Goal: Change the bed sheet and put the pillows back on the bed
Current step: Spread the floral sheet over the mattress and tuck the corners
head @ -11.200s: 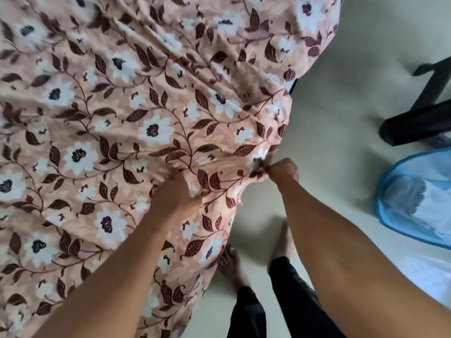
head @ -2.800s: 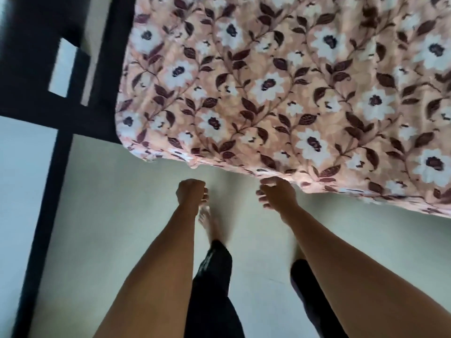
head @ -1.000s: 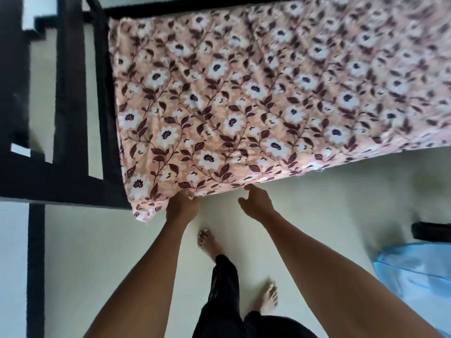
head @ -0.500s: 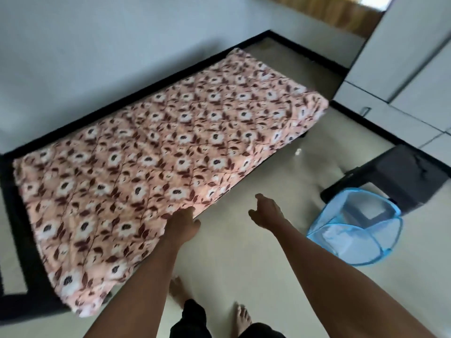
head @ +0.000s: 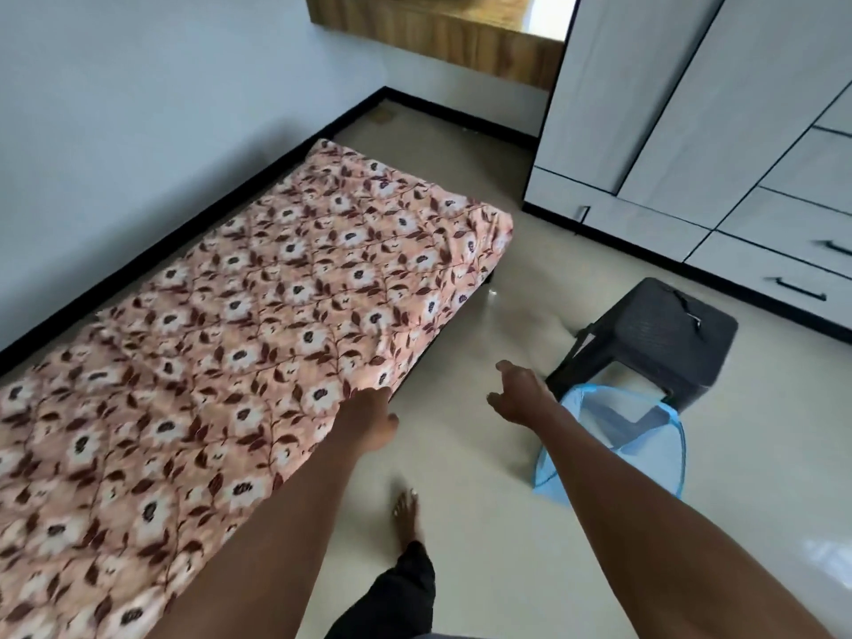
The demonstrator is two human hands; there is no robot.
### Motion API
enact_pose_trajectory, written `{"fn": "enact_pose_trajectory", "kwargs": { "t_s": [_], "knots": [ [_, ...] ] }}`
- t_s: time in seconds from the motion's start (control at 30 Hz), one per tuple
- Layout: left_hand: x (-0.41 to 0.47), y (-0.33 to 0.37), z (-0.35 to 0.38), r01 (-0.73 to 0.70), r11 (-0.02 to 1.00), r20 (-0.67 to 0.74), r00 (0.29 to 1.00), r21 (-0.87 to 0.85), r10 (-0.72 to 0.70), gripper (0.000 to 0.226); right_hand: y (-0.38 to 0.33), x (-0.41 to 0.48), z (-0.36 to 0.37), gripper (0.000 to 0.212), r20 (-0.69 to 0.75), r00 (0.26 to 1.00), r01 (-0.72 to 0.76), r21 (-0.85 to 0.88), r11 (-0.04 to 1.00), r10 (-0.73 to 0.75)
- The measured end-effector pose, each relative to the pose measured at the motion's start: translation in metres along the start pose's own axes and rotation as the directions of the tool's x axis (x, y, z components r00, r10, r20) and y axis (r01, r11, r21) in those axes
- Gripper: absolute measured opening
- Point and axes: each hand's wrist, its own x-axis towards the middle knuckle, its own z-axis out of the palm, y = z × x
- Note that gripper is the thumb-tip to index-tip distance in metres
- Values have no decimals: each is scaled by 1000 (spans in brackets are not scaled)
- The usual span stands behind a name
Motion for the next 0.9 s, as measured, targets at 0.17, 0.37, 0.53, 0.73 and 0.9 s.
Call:
{"fn": "enact_pose_trajectory", "kwargs": {
  "t_s": [0.17, 0.37, 0.53, 0.73, 0.9],
  "knots": [
    [115, 39, -49, -98, 995, 67, 993, 35, 96, 51, 4, 79, -58, 68, 9, 998, -69, 7, 998, 69],
    [246, 118, -115, -201, 977, 97, 976, 67, 194, 52, 19, 170, -138, 62, -44, 994, -101, 82, 992, 104],
    [367, 183, -149, -253, 961, 129, 962, 110, 239, 53, 59, 282, -194, 55, 1, 990, -142, 112, 984, 142],
    [486, 230, -195, -115, 992, 130, 984, -45, 120, 55, 83, 434, -285, 59, 118, 990, -80, 5, 997, 78],
    [557, 248, -241, 23, 986, 78, 997, -165, -10, 50, 55, 557, -364, 63, 141, 989, 48, -70, 996, -37]
  ]
}}
